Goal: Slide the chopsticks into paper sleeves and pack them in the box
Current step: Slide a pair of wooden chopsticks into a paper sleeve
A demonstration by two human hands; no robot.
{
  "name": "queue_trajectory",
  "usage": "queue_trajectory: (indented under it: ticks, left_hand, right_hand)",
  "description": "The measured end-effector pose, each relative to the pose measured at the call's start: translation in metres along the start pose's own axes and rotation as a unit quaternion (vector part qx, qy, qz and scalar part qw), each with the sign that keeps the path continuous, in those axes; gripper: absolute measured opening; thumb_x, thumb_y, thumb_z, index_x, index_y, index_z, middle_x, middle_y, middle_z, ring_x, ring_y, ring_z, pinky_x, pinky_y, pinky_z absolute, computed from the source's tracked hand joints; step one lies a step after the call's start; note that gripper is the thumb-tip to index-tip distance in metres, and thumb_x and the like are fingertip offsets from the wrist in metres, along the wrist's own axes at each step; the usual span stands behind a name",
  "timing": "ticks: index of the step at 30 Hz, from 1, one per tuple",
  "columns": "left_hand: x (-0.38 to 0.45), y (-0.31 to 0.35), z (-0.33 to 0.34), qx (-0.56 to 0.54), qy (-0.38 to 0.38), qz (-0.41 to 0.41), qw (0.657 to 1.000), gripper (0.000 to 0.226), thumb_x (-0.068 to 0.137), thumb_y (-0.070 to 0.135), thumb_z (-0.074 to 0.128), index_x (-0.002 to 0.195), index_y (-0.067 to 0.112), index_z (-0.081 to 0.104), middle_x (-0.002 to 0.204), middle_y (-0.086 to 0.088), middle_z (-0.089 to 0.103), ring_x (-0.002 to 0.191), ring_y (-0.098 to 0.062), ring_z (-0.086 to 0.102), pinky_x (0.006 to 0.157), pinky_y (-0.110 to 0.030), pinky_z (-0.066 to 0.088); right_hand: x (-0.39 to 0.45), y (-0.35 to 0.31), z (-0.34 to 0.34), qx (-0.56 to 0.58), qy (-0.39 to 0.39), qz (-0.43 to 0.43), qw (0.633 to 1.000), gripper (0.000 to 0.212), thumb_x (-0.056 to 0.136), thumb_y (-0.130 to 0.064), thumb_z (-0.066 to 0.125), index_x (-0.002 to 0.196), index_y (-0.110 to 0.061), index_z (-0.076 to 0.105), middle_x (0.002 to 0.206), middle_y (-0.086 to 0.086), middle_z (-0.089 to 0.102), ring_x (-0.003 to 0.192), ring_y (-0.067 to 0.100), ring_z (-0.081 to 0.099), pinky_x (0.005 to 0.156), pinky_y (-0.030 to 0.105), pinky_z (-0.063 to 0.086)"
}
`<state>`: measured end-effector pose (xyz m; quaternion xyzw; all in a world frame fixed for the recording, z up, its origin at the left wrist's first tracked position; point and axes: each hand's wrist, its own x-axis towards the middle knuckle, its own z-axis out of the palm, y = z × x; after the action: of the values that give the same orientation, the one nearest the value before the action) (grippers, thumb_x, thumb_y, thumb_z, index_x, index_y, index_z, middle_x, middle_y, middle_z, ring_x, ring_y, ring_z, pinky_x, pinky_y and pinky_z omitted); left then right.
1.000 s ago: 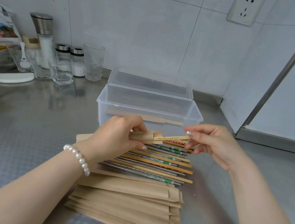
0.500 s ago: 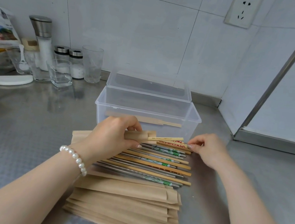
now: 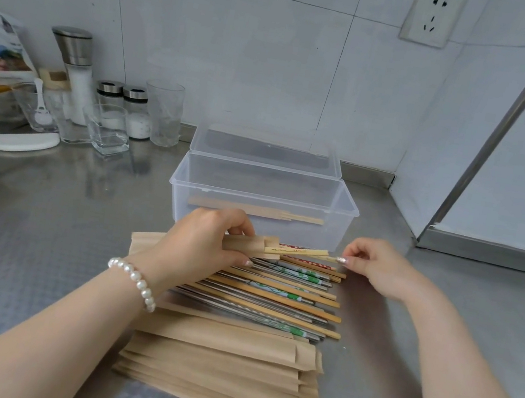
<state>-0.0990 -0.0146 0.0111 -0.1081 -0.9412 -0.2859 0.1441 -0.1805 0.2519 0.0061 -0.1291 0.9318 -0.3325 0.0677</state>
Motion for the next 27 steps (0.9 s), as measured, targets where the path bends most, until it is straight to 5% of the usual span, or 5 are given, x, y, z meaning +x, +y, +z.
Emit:
queue_trajectory:
  ticks: [5,10,14,17,27]
  left_hand:
    - [0.000,-0.001,0.001,0.002,-0.014,0.000,1.000,0.032,0.068,0.029,0.078,0.095,0.026,0.060,0.076,0.020,0.048,0.069,-0.004,0.044,0.067,-0.023,0.037]
    - [0.000,0.000,0.000,-0.005,-0.015,0.002,1.000,0.032,0.068,0.029,0.079,0.094,0.026,0.060,0.080,0.017,0.051,0.067,-0.003,0.045,0.066,-0.025,0.039]
    - [0.000,0.000,-0.001,-0.011,-0.014,-0.007,1.000,0.033,0.067,0.028,0.079,0.095,0.025,0.060,0.079,0.016,0.051,0.067,0.000,0.044,0.065,-0.023,0.035]
    - [0.000,0.000,-0.002,-0.026,-0.011,-0.015,1.000,0.033,0.067,0.028,0.079,0.093,0.026,0.058,0.076,0.017,0.052,0.067,0.002,0.046,0.064,-0.024,0.036]
    - [0.001,-0.001,-0.003,-0.040,-0.003,-0.022,0.999,0.034,0.067,0.028,0.079,0.091,0.032,0.055,0.076,0.018,0.053,0.067,-0.001,0.047,0.063,-0.023,0.040]
  right_hand:
    - [-0.007,-0.011,-0.006,0.223,0.124,-0.040,0.966,0.016,0.084,0.003,0.061,0.076,-0.011,0.065,0.061,0.003,0.067,0.048,0.006,0.056,0.048,0.013,0.044]
    - [-0.010,-0.021,-0.011,0.412,0.250,-0.089,0.872,0.013,0.082,0.003,0.061,0.081,-0.008,0.068,0.058,0.002,0.069,0.054,0.011,0.064,0.053,0.016,0.050]
    - [-0.015,-0.022,-0.022,0.544,0.263,-0.099,0.791,0.012,0.068,-0.014,0.068,0.079,-0.010,0.070,0.064,0.003,0.071,0.062,0.015,0.069,0.060,0.018,0.053]
    - [-0.019,-0.016,-0.034,0.595,0.300,-0.081,0.741,0.003,0.080,-0.008,0.063,0.080,-0.009,0.066,0.061,0.002,0.070,0.060,0.015,0.068,0.059,0.018,0.053]
    - [-0.016,0.003,-0.042,0.552,0.375,-0.025,0.744,0.016,0.086,0.003,0.053,0.079,-0.008,0.062,0.052,-0.002,0.066,0.049,0.013,0.063,0.053,0.019,0.053]
